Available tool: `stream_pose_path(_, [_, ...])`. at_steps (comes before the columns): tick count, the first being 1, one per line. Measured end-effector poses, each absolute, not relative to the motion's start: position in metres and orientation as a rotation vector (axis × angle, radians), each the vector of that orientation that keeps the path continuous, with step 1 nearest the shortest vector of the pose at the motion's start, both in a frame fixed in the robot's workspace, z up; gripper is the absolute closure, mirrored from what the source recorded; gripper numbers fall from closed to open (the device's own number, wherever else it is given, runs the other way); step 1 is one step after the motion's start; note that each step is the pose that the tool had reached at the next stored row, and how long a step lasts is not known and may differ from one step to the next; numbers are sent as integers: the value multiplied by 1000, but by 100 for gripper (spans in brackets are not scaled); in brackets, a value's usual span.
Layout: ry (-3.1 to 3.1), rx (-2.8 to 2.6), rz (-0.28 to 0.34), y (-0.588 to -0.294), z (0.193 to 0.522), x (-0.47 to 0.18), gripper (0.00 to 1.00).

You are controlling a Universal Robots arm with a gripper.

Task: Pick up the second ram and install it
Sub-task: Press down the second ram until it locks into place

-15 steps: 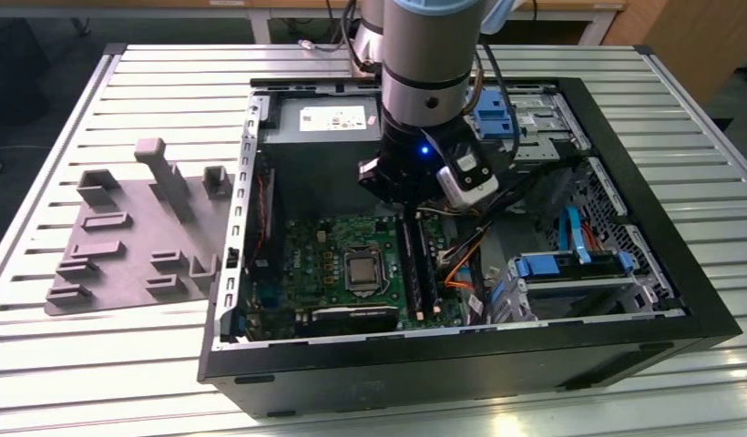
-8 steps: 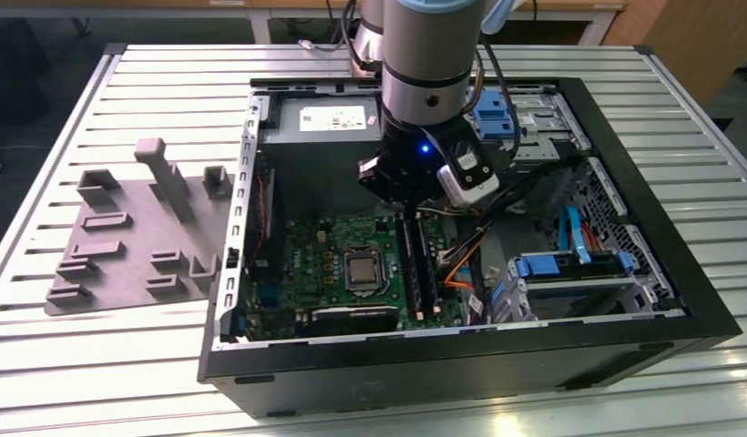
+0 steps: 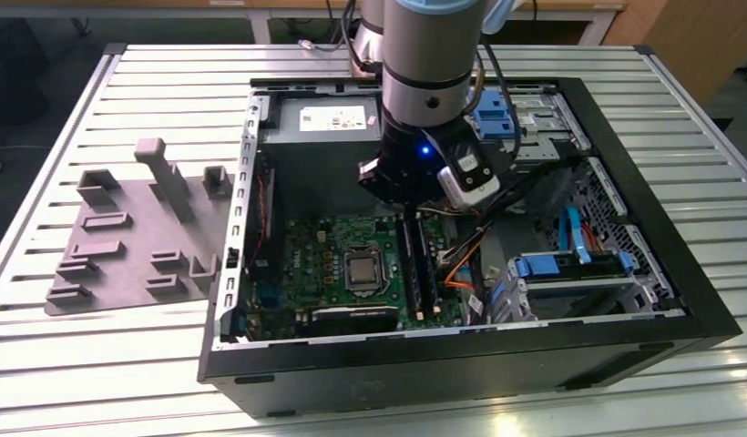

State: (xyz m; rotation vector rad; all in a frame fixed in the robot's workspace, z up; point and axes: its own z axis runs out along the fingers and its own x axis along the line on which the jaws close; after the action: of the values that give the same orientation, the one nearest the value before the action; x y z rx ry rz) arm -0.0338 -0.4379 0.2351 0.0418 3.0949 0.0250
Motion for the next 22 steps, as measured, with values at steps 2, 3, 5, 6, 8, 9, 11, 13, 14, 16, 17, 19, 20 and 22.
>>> stream_pose_path(2, [3095, 42, 25, -439, 235, -34, 89])
stream_pose_path(3, [3095, 42, 25, -439, 235, -34, 89])
stream_pose_path(5, [3095, 42, 25, -441, 235, -34, 89])
stream_pose_path(6, [3095, 42, 25, -441, 235, -34, 89])
stream_pose_path(8, [3095, 42, 25, -443, 235, -34, 89])
stream_pose_path(9, [3095, 42, 25, -444, 235, -34, 89])
stream_pose_path(11, [3095, 42, 25, -446, 235, -34, 89])
stream_pose_path(13, [3095, 42, 25, -448, 235, -34, 89])
stream_pose_path(14, [3095, 42, 25, -449, 235, -34, 89])
stream_pose_path(16, [3095, 42, 25, -452, 235, -34, 89])
stream_pose_path(17, [3095, 42, 25, -453, 235, -34, 89])
stream_pose_path(19, [3095, 42, 25, -455, 235, -34, 89])
stream_pose_path(20, [3095, 42, 25, -456, 235, -34, 89])
stream_pose_path(22, [3095, 42, 25, -459, 235, -34, 89])
